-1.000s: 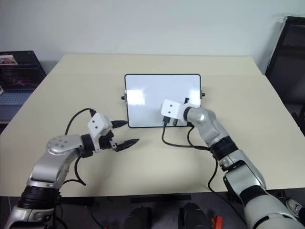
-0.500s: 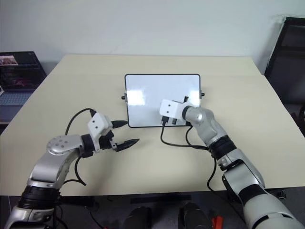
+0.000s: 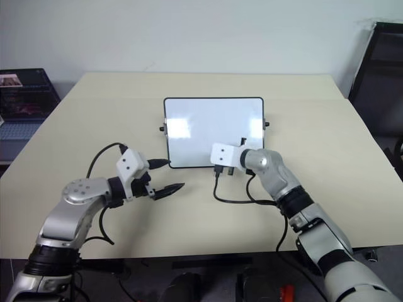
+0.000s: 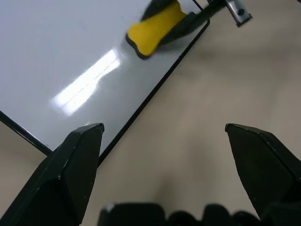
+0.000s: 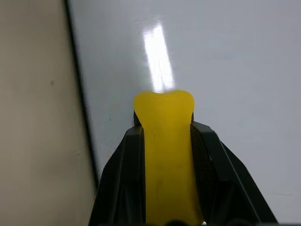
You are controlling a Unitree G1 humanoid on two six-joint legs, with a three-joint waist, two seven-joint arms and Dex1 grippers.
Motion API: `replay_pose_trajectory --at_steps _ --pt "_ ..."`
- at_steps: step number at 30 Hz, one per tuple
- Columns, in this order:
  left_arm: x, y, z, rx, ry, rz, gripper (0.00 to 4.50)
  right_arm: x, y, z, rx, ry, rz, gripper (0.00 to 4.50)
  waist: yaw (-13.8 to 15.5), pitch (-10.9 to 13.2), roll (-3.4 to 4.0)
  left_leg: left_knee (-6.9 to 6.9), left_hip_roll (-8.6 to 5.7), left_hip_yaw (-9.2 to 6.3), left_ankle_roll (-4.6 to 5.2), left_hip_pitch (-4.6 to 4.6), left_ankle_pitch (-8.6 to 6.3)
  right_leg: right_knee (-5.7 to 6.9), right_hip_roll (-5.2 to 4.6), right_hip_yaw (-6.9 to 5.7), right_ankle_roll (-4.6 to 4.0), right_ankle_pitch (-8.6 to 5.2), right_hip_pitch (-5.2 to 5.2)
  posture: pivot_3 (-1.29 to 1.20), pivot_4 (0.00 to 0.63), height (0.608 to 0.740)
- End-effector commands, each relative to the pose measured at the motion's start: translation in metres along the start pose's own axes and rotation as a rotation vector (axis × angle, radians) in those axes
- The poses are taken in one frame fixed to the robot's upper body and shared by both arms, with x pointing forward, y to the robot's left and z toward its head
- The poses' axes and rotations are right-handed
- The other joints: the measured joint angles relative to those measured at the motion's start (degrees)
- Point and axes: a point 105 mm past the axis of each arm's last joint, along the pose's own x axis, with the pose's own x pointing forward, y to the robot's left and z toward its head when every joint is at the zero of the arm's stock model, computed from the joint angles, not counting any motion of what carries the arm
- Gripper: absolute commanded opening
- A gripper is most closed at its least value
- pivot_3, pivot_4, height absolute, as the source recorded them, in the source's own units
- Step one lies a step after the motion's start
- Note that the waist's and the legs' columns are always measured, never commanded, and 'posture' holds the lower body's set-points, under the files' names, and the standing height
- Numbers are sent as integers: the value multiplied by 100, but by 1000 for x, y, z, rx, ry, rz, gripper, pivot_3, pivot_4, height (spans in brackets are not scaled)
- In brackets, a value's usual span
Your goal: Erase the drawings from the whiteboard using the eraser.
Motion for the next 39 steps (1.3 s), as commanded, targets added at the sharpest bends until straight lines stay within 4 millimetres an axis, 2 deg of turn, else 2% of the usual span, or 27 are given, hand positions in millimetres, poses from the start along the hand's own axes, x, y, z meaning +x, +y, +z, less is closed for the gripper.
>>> replay_pose_trajectory --at_steps 1,4,10,13,16,19,21,27,31,34,39 --pt "1 1 14 38 -42 -1 4500 -5 -19 -4 -10 17 -67 983 3 0 0 0 0 0 0 -1 0 -1 0 1 -1 0 0 0 150 740" --pt "1 1 14 38 -42 -2 4500 -7 -5 -13 -1 45 6 983 4 0 0 -5 -2 0 -1 -3 -2 -3 -1 2 -4 2 1 0 150 740" --pt "2 1 13 33 -44 -5 4500 -14 22 -17 7 45 144 982 5 -1 -1 -5 -2 -2 -1 -3 -2 -4 -2 1 -1 0 3 0 150 740" --pt "3 1 13 32 -48 -8 4500 -18 15 -14 16 34 110 982 6 -1 -1 -4 -2 -2 0 -2 -2 -3 -1 0 1 -1 4 0 150 740" --pt "5 2 15 31 -57 -11 4500 -27 -2 -1 99 -33 5 982 7 0 -1 -2 -2 -2 0 -3 -1 -3 -1 0 2 -2 3 0 150 740" --pt "10 1 21 40 -77 -28 4500 -44 -21 9 248 -103 -115 982 25 1 -1 -4 -3 -5 -1 -11 -2 -4 -1 -1 0 0 -1 0 150 740" --pt "16 -1 30 56 -100 -51 4500 -62 -28 7 354 -124 -187 982 38 1 -1 -5 -4 -13 -2 -21 -2 -7 -2 -2 -4 2 -6 0 150 740" --pt "33 -11 55 107 -163 -171 4500 -119 -22 -13 715 -95 -394 982 143 1 -1 -4 -8 -42 -3 -48 -3 -35 -4 -28 -6 4 -7 0 150 740" --pt "52 -31 73 161 -205 -318 4500 -159 7 -44 916 73 -544 982 164 1 -1 -5 -10 -49 -4 -55 -3 -41 -3 -36 -4 2 -7 0 150 740" --pt "64 -42 82 191 -232 -403 4500 -170 26 -56 1014 177 -581 982 143 1 0 -1 -15 -47 -4 -55 -3 -43 -3 -34 6 -3 -6 0 150 740" --pt "86 -58 97 248 -274 -531 4500 -169 40 -73 1059 289 -603 982 89 1 1 -1 -12 -28 -3 -44 -2 -39 9 -29 21 -11 -7 0 150 740"
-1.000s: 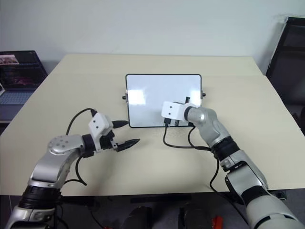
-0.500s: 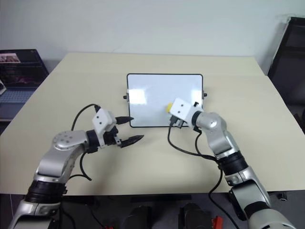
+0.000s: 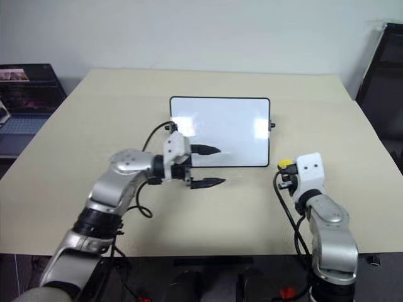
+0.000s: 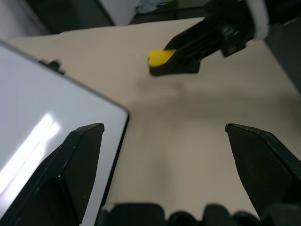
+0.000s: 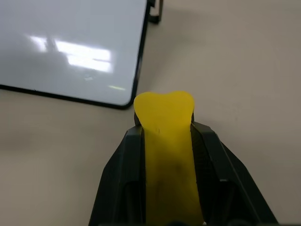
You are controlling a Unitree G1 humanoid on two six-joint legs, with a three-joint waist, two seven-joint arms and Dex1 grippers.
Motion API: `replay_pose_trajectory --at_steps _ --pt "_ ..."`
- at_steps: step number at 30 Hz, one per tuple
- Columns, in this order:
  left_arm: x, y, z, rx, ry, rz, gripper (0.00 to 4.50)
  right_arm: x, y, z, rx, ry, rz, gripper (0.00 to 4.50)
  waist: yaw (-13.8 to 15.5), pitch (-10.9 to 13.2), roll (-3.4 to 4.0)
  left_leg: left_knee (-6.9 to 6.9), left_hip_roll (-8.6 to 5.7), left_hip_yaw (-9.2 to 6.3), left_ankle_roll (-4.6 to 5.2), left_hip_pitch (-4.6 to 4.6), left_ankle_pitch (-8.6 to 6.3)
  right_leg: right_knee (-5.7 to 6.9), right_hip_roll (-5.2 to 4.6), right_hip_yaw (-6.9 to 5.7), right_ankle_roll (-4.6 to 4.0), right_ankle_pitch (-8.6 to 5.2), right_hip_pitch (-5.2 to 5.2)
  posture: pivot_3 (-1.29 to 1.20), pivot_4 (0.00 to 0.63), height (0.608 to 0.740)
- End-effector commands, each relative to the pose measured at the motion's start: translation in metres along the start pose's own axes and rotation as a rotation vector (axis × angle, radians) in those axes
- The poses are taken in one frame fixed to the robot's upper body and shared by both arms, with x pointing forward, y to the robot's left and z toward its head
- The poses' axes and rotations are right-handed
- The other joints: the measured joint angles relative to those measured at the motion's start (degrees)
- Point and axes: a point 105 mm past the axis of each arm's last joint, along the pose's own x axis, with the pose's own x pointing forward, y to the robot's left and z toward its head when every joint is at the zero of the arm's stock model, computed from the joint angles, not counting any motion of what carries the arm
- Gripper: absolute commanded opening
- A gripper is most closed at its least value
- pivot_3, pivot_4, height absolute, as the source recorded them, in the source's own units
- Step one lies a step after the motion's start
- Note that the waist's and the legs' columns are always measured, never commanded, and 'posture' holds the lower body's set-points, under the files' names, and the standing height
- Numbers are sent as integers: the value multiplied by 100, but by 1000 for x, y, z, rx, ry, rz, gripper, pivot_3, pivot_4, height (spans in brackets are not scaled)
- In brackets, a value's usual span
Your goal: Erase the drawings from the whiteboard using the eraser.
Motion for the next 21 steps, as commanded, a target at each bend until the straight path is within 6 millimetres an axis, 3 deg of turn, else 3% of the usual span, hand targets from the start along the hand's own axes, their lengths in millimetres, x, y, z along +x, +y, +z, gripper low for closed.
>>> replay_pose_trajectory --at_steps 1,9,18,19,21 --pt "15 1 12 73 -28 -83 4500 5 -4 3 12 -5 -46 982 -15 0 0 0 -1 1 0 0 0 0 20 1 0 0 0 0 150 740" --pt "28 -2 4 120 -9 -164 4500 32 -14 -1 52 19 -104 982 -71 0 0 -3 0 9 1 -2 -1 -4 27 22 1 -1 -2 0 150 740" --pt "33 -10 5 124 -24 -173 4500 45 -16 -3 64 15 -100 982 -69 0 0 -3 2 4 2 -8 -1 -5 23 21 1 -1 -3 0 150 740" --pt "33 -11 5 122 -25 -172 4500 46 -16 -3 67 14 -101 1712 -70 0 0 -3 3 4 2 -8 -1 -5 23 22 1 -1 -3 0 150 740" --pt "32 -12 5 118 -27 -169 4500 48 -17 -3 72 12 -100 2294 -72 0 0 -3 4 4 2 -7 -1 -4 23 22 1 -1 -3 0 150 740"
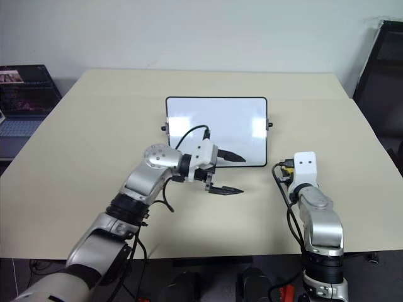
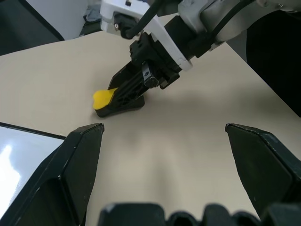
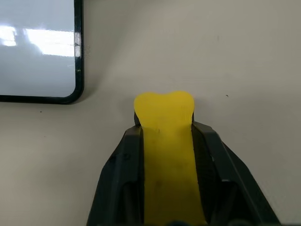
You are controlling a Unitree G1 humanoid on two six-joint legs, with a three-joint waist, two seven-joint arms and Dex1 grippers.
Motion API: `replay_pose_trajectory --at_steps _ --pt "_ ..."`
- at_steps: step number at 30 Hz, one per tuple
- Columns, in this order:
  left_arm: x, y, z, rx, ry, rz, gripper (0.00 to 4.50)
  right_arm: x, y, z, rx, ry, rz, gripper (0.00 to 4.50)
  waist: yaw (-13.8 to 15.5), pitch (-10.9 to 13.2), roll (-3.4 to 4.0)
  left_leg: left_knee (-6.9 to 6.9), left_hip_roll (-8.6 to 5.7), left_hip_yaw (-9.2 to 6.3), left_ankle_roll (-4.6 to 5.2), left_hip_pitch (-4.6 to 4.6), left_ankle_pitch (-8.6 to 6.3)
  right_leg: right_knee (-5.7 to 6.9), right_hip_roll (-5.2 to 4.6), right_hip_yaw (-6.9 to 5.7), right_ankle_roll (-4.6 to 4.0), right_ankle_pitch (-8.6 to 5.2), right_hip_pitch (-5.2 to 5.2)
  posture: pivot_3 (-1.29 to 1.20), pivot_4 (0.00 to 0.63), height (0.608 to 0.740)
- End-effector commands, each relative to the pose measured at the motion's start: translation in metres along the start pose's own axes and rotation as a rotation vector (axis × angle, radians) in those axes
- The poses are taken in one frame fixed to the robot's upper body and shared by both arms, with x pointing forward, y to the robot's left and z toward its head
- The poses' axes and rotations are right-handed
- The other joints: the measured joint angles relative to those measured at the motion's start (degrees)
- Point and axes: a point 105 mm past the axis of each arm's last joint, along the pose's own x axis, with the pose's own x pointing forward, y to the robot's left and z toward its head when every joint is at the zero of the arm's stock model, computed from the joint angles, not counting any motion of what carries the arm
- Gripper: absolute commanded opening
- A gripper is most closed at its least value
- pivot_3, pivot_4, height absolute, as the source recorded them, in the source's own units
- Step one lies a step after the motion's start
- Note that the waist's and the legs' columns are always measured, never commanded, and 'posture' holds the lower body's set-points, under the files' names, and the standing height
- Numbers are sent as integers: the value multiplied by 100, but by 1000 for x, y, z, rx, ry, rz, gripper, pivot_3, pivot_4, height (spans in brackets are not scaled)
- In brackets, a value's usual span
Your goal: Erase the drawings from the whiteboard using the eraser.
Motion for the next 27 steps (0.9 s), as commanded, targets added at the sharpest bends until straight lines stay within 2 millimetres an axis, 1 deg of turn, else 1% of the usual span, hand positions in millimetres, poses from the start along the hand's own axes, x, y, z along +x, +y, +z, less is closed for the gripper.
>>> replay_pose_trajectory --at_steps 1,4,6,9,11,13,15,17,19,20,21,23,25,27 --pt "2 -1 11 35 -24 3 4500 0 -5 18 8 -75 -9 2598 0 0 0 0 0 0 0 0 0 0 0 -1 0 0 0 0 150 740" --pt "-1 -2 9 11 -23 25 4500 0 -7 21 10 -91 -12 3697 0 0 0 1 0 -2 0 0 0 0 0 -2 0 0 0 0 150 740" --pt "-5 0 8 -10 -22 55 4500 -1 -6 28 -3 -125 -2 4449 -1 0 0 1 0 -2 0 0 0 0 0 -1 0 0 0 0 150 740" --pt "-16 6 6 -55 -25 138 4500 -10 4 46 -21 -213 62 4482 -2 0 0 0 1 -2 0 0 0 1 0 -1 0 0 0 0 150 740" --pt "-29 10 5 -98 -26 217 4500 -21 16 58 -44 -277 128 4482 -17 1 1 0 2 -4 0 0 0 2 0 -2 0 0 0 0 150 740" --pt "-45 14 4 -165 -45 342 4500 -34 26 63 -51 -319 187 4482 -26 0 1 0 5 -5 0 1 0 3 1 -1 0 0 -1 0 150 740" --pt "-61 12 3 -218 -67 484 4500 -46 28 64 -89 -362 180 4482 -18 0 1 0 9 -16 0 0 0 2 0 -8 0 -1 1 0 150 740" --pt "-78 9 -1 -281 -84 653 4500 -57 27 65 -111 -433 154 4482 -6 0 1 -2 10 -32 -1 -2 -1 -3 -22 -8 2 -2 1 0 150 740" --pt "-87 3 -5 -319 -81 770 4500 -66 24 68 -123 -520 146 4482 9 0 1 0 3 -32 -1 -4 -1 -5 -32 -10 4 -3 1 0 150 740" --pt "-92 0 -9 -340 -78 843 4500 -69 19 66 -137 -551 111 4482 16 -1 1 3 -1 -32 -1 -3 -1 -6 -37 -9 6 -3 3 0 150 740" --pt "-103 -5 -15 -349 -63 926 4500 -72 19 63 -135 -573 89 4482 27 -2 -1 7 -3 -32 -1 -3 -1 -5 -38 -9 8 -2 5 0 150 740" --pt "-126 -20 -33 -362 -10 1125 4500 -77 21 49 -191 -600 69 4482 38 -10 -3 7 -2 -31 -1 2 -1 -10 -39 -6 13 1 11 0 150 740" --pt "-131 -30 -40 -366 22 1234 4500 -79 12 38 -180 -604 59 4482 52 -10 -3 -1 0 -29 -2 15 -1 -15 -39 -2 12 0 20 0 150 740" --pt "-137 -39 -47 -362 51 1307 4500 -81 9 28 -99 -607 71 4482 78 -10 -3 3 1 -29 -2 16 -1 -13 -38 -3 12 0 21 0 150 740"
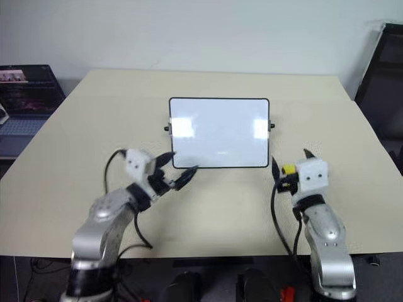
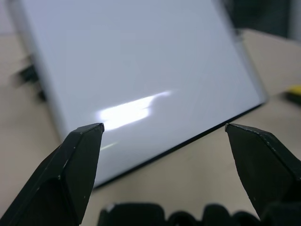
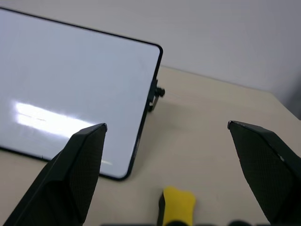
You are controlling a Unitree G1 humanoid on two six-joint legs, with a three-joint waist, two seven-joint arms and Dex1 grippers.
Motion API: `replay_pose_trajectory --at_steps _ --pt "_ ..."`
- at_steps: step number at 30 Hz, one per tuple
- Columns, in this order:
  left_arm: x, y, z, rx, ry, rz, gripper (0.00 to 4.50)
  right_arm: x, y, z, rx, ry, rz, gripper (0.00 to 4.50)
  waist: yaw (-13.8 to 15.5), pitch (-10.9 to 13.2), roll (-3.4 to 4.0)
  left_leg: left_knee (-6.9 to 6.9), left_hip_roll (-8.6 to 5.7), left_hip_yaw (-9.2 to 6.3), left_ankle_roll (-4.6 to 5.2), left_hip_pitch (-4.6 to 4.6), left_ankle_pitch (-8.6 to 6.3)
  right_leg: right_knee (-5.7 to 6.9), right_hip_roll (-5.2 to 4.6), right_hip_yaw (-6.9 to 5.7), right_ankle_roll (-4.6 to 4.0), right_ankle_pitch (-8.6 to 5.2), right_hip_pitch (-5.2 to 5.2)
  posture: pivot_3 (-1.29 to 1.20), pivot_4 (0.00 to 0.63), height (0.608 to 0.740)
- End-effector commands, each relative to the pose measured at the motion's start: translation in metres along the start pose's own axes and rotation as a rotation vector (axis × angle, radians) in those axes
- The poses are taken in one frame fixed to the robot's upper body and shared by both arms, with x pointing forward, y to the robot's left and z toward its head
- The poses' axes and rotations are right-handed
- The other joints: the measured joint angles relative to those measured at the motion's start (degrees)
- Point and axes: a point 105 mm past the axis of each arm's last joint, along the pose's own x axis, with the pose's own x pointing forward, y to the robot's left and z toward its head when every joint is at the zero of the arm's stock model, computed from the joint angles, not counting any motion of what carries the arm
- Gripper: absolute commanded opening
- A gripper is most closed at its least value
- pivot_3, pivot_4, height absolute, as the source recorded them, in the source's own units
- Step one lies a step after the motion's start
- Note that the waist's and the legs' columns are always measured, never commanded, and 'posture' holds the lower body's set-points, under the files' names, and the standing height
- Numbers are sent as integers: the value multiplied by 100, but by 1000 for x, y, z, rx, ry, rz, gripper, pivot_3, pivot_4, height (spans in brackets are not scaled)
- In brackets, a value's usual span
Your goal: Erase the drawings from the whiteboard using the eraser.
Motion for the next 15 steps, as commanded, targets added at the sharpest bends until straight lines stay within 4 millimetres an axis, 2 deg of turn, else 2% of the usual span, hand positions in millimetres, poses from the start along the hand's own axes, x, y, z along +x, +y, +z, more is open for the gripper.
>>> replay_pose_trajectory --at_steps 1,4,5,10,15 --pt "-11 7 15 81 -90 134 4500 -9 -7 4 85 -85 -38 4482 22 0 -1 0 0 2 0 1 0 0 0 0 0 0 1 0 150 740" --pt "-15 9 9 80 -90 207 4500 -18 -8 -9 131 -63 -36 4482 59 0 0 2 2 12 1 27 1 -1 2 1 -1 0 27 0 150 740" --pt "-18 13 7 88 -89 234 4500 -21 -3 -11 149 -55 -19 4482 61 0 0 2 2 16 1 42 1 -7 2 1 -1 -1 45 0 150 740" --pt "-30 23 -6 106 -55 343 4500 -40 3 -19 136 -2 4 4482 72 -1 1 -4 5 17 1 42 0 -29 2 -2 -2 -1 53 0 150 740" --pt "-31 25 -10 103 -42 371 4500 -38 2 -20 96 24 34 4482 69 0 0 -6 5 14 1 39 -1 -31 2 3 -1 -1 48 0 150 740"
